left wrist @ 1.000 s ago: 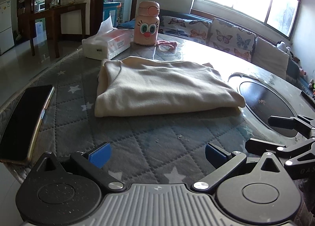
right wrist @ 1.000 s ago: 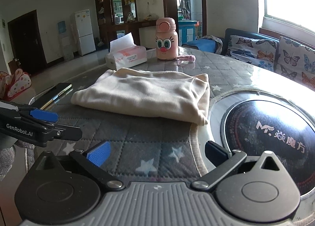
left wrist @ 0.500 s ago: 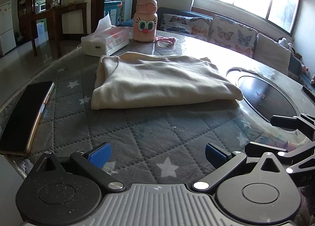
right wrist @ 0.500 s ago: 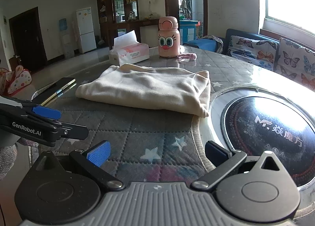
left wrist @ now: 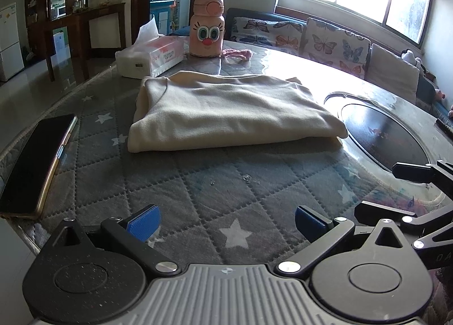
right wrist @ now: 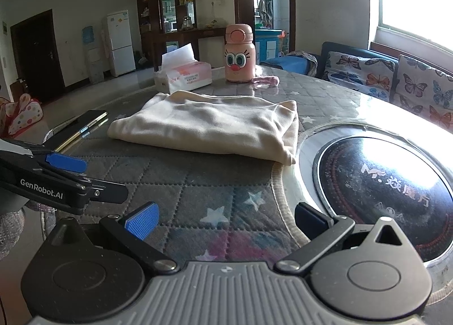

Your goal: Fold clothes

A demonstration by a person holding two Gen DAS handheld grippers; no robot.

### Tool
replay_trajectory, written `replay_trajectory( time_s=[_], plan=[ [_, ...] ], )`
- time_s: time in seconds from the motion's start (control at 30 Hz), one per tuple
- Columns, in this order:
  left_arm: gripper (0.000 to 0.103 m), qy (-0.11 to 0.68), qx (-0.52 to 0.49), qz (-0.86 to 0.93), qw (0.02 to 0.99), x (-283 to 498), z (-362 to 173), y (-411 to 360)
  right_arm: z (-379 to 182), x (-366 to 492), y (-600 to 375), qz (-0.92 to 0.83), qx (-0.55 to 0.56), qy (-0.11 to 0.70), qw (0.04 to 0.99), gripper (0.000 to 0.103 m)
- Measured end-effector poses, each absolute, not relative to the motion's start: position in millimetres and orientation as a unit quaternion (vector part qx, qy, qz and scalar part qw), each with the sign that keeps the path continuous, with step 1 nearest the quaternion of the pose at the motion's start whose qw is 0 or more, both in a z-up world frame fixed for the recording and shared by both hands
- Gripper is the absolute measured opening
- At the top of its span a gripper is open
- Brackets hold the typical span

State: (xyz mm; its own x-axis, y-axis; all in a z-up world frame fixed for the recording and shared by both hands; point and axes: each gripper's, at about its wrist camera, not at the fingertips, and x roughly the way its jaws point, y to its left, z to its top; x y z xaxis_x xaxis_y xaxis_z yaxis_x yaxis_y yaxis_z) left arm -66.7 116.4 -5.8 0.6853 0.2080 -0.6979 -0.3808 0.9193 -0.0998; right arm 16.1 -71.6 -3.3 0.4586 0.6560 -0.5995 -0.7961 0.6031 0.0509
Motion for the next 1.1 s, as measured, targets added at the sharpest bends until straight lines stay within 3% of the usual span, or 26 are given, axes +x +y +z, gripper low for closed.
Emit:
replay_trajectory(
  time_s=[1.1],
  plan=[
    [0.103, 0.373, -0.107, 0.157, 0.908, -55.4, -8.9, 102.4, -7.0, 15.2, -76.1, 0.418, -0.121, 0.301, 0.848, 0.103]
  ],
)
